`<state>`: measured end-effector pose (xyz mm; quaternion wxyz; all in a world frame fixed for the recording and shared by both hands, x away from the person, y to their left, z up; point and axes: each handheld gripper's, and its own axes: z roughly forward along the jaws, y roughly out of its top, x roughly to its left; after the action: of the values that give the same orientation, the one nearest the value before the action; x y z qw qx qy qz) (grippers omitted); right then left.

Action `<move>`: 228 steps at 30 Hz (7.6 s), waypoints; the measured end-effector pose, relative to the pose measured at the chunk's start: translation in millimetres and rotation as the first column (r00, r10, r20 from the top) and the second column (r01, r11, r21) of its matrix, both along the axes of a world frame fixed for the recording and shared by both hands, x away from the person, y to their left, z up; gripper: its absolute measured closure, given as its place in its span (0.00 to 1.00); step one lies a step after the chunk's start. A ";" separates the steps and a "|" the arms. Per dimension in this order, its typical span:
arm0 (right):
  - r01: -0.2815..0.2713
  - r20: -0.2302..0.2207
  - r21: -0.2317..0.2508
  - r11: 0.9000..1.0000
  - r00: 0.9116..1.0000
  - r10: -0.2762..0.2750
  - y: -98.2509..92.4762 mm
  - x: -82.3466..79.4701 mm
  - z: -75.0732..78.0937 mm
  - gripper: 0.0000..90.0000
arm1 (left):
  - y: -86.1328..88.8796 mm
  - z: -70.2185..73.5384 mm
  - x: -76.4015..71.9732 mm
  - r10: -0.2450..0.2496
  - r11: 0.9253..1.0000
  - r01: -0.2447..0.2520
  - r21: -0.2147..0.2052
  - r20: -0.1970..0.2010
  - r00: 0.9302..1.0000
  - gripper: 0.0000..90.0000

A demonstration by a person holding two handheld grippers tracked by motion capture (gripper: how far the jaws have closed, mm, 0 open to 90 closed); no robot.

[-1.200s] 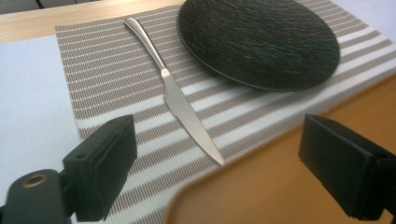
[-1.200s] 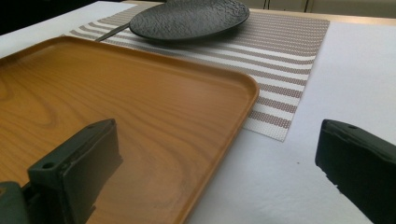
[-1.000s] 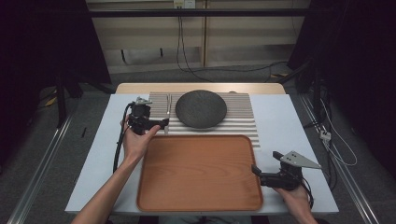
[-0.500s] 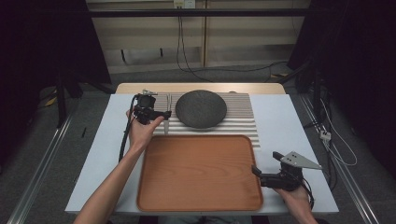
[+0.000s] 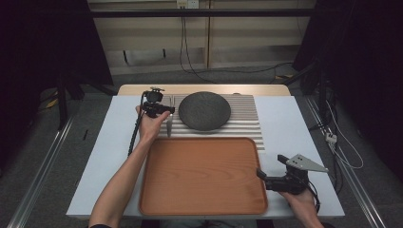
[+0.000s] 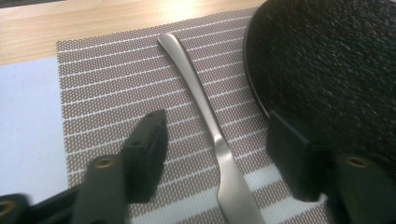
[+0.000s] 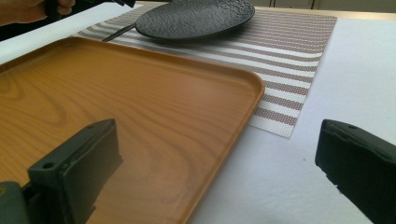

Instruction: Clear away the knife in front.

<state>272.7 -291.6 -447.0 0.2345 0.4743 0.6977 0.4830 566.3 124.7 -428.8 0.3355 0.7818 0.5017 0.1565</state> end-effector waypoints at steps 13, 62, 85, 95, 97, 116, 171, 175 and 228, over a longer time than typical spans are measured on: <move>-0.006 0.001 0.004 1.000 1.000 0.006 1.3 -0.2 0.2 0.00 | -14.8 -14.4 17.3 -0.015 0.997 0.019 0.073 -0.051 0.999 0.72; -0.005 -0.001 0.004 1.000 1.000 0.005 1.6 0.4 -0.4 0.00 | -6.5 -13.6 34.0 -0.003 0.994 0.023 0.110 -0.180 0.984 0.86; -0.003 -0.004 0.002 1.000 1.000 0.003 1.8 0.7 -0.5 0.00 | -3.5 -11.8 32.7 -0.021 0.990 0.045 0.133 -0.175 0.984 0.89; -0.002 -0.008 0.003 1.000 1.000 0.002 2.9 1.7 -1.2 0.00 | 0.0 -5.7 26.2 -0.030 0.992 0.049 0.115 -0.164 0.986 0.89; -0.003 -0.008 0.002 1.000 1.000 0.003 3.1 1.6 -1.1 0.00 | 1.4 -4.9 25.4 -0.033 0.992 0.053 0.119 -0.168 0.985 0.89; -0.011 -0.011 0.001 1.000 1.000 0.011 3.9 2.1 -1.5 0.00 | 5.4 -12.9 26.6 -0.043 0.991 0.064 0.118 -0.177 0.983 0.88; -0.010 -0.004 -0.008 1.000 1.000 0.010 7.2 1.1 -0.1 0.00 | 16.8 45.6 -57.2 -0.135 0.990 0.136 0.032 -0.044 0.990 0.89; -0.012 -0.003 -0.010 1.000 1.000 0.012 6.8 0.5 0.1 0.00 | 14.3 49.7 -68.5 -0.150 0.988 0.151 0.044 -0.018 0.988 0.89; -0.012 -0.004 -0.027 1.000 1.000 0.012 9.3 1.0 0.3 0.00 | -18.5 18.8 -180.8 -0.248 0.967 0.253 0.037 -0.107 0.963 0.89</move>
<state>273.7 -282.3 -446.7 0.2365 0.4679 0.7073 0.4742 385.5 106.2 -410.0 0.3068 0.8541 0.4111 0.0857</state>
